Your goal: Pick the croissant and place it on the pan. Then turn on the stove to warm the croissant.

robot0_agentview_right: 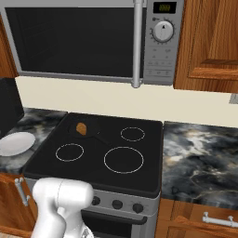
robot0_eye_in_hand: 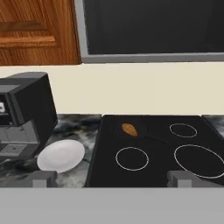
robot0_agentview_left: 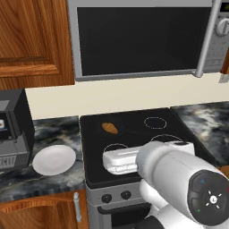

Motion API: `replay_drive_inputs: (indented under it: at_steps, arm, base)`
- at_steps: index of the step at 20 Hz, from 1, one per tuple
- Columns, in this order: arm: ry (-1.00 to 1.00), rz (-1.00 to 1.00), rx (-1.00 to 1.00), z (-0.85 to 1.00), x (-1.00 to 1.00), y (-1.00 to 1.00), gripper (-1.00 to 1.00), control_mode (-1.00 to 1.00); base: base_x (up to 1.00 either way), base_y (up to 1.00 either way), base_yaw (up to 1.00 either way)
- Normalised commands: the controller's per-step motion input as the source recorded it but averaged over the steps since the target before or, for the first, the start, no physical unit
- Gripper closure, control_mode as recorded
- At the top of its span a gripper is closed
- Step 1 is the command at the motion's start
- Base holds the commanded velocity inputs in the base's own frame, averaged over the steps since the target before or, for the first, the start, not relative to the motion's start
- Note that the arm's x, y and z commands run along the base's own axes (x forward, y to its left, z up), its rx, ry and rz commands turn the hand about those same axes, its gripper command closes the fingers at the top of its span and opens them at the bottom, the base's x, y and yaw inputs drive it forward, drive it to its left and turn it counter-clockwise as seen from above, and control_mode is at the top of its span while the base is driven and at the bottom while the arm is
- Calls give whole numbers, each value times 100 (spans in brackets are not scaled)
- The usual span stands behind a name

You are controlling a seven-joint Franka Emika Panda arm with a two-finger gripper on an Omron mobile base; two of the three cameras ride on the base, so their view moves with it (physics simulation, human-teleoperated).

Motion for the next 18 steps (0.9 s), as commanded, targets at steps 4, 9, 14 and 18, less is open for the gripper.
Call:
replay_drive_inputs:
  at_steps: [4,9,14,18]
  arm:
    - [-28,8,0,-100,49,34,-100,-100]
    - [-26,7,0,-100,46,22,-100,-100]
    - [-15,4,-2,-100,1,0,-100,-100]
    - [-3,4,-5,-100,-15,0,-100,-100]
  base:
    - [0,0,0]
    - [0,0,0]
    - [0,0,0]
    - [0,0,0]
